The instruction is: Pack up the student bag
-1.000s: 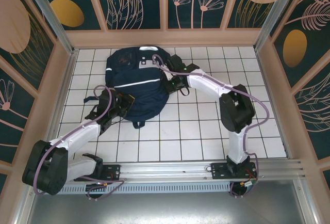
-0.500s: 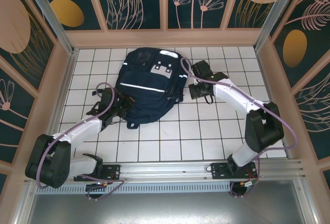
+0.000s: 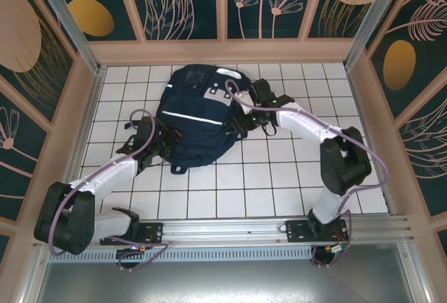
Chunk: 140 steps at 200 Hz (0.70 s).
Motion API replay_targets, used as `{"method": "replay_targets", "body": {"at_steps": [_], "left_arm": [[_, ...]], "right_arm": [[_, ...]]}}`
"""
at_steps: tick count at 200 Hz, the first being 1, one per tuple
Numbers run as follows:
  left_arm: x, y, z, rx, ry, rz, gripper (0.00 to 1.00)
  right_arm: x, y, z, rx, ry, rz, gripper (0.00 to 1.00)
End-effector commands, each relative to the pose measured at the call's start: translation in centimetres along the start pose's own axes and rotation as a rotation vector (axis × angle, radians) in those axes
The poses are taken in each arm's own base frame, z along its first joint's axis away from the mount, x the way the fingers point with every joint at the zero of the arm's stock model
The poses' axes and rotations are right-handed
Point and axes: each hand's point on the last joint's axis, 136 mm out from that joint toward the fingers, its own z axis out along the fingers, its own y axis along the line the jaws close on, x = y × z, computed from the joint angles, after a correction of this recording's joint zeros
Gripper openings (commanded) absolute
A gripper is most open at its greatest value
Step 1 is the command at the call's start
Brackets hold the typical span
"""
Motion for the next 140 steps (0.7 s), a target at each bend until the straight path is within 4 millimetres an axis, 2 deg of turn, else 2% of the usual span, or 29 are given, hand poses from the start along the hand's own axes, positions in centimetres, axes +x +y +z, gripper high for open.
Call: {"method": "replay_targets", "body": {"at_steps": [1,9,37,53,87,140], "left_arm": [[-2.0,-0.8,-0.5,0.001,-0.083,0.025,0.00],[-2.0,-0.8,-0.5,0.001,-0.082,0.024,0.00],[-2.0,-0.9,-0.5,0.007,-0.082,0.023,0.00],[-2.0,-1.0,-0.5,0.010,-0.079,0.022,0.00],[-2.1,-1.3,-0.6,0.019,-0.082,0.024,0.00],[-2.0,-1.4,-0.6,0.022,-0.078,0.021,0.00]], "right_arm": [[0.1,1.1,1.3,-0.084,0.013,-0.124,0.46],[0.4,1.2,1.3,-0.087,-0.005,-0.175,0.45],[-0.1,2.9,-0.8,-0.140,-0.128,-0.292,0.45],[0.4,3.5,-1.4,-0.157,-0.157,-0.332,0.48],[1.4,4.0,-0.6,-0.199,-0.122,-0.381,0.48],[1.4,4.9,-0.5,-0.260,-0.122,-0.407,0.49]]}}
